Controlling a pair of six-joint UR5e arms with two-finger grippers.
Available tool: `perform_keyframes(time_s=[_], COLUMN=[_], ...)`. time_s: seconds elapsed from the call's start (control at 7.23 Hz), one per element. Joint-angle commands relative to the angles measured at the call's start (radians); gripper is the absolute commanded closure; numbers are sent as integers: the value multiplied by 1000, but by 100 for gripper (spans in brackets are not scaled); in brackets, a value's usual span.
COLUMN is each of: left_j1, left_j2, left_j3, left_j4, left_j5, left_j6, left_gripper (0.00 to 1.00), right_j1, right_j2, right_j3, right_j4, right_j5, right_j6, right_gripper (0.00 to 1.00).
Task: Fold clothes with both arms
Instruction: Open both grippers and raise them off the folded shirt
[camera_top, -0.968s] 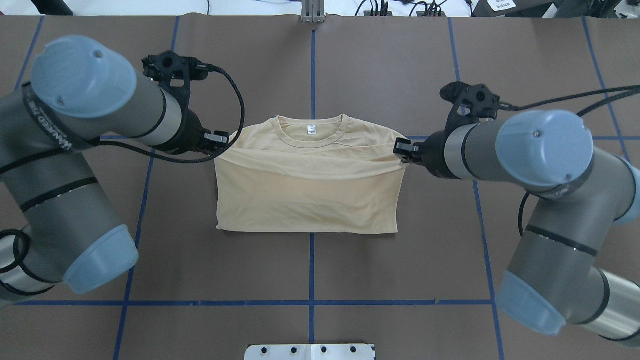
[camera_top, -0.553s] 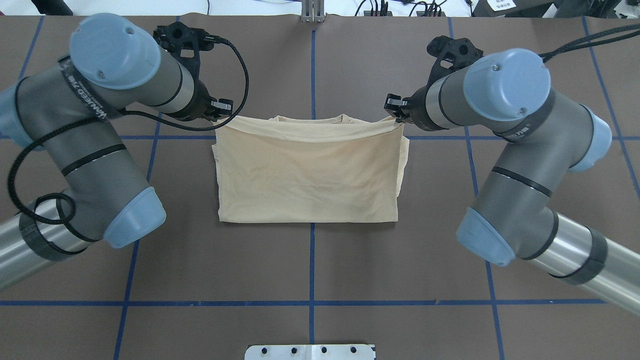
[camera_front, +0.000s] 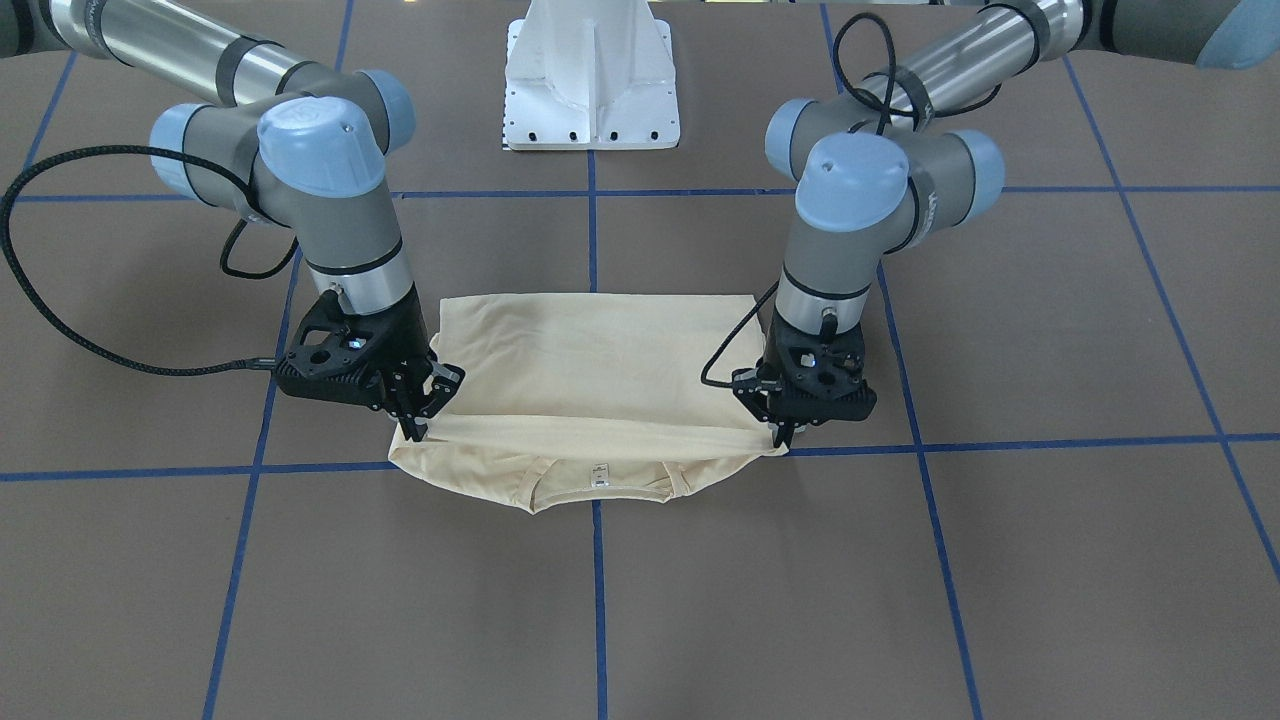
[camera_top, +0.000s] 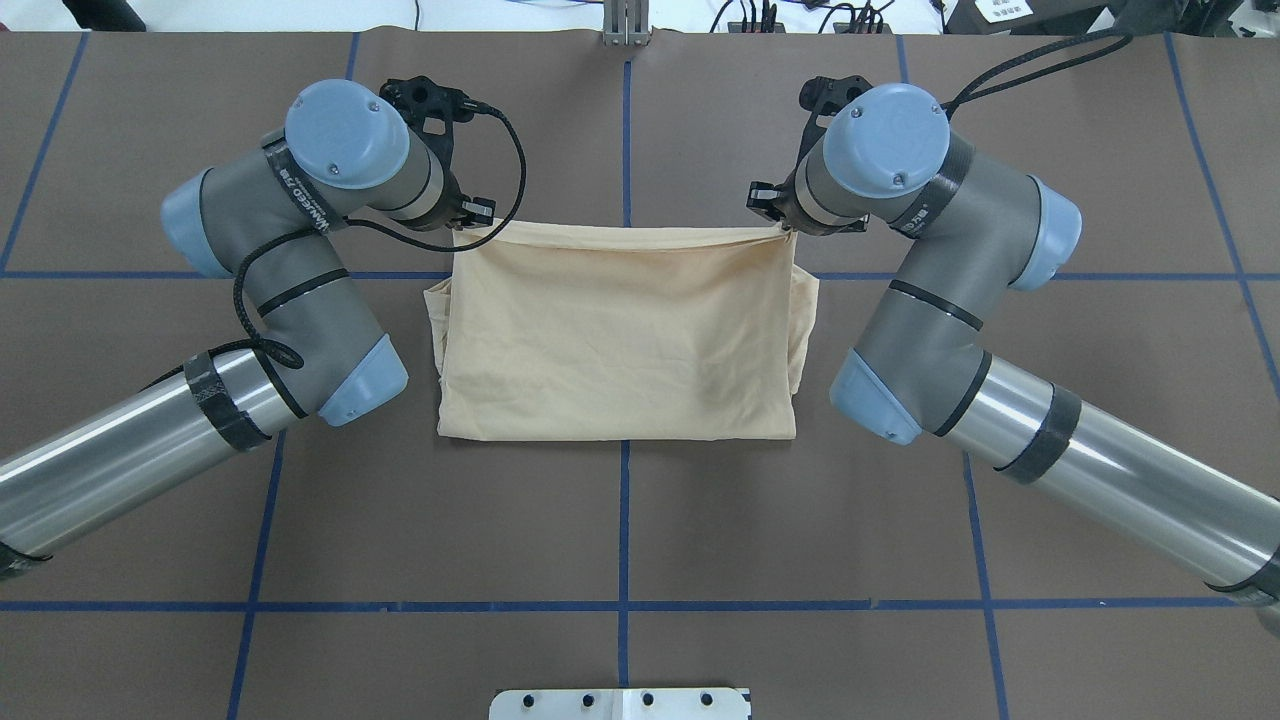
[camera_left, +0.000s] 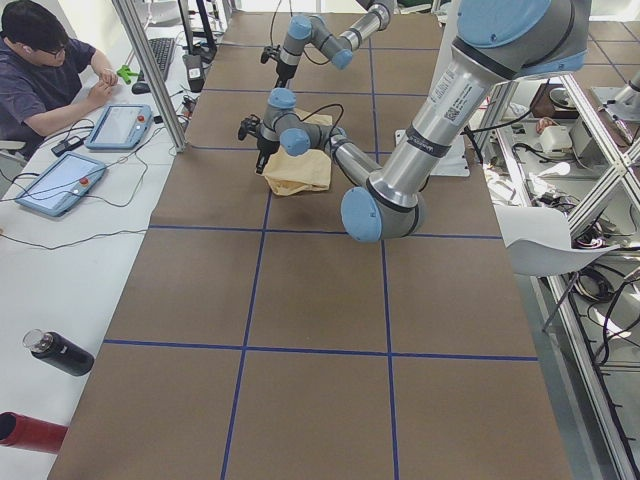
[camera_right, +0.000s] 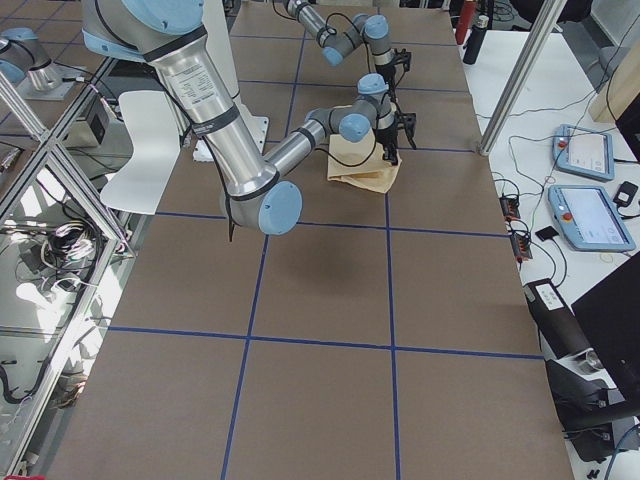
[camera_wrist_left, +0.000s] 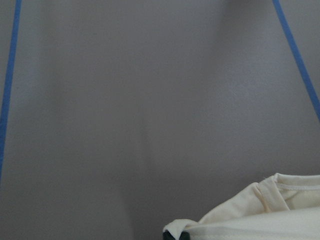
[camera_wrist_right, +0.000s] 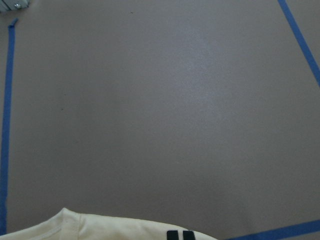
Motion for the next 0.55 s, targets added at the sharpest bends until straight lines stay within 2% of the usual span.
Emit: perform_keyframes(time_s=[0.0,0.14,0.28,0.41], left_j1=[0,-3,-3,-3], left_j2=[1,20,83,123], left_j3=[29,17,-33,-89], left_j4=[-29,-76,-131,-133], left_j5=[-1,-8,-14,-77], left_j6=[36,90,100,100], left_gripper=[67,1,0,0], right_j1=[4,22,42,56], right_j2=[2,8,16,10], right_j3=[-50,-49,-40,-35], right_j4=[32,31,31,32], right_j5=[0,6,42,116], right_j6=[-9,-12,-42,-47], right_gripper=[4,1,1,1])
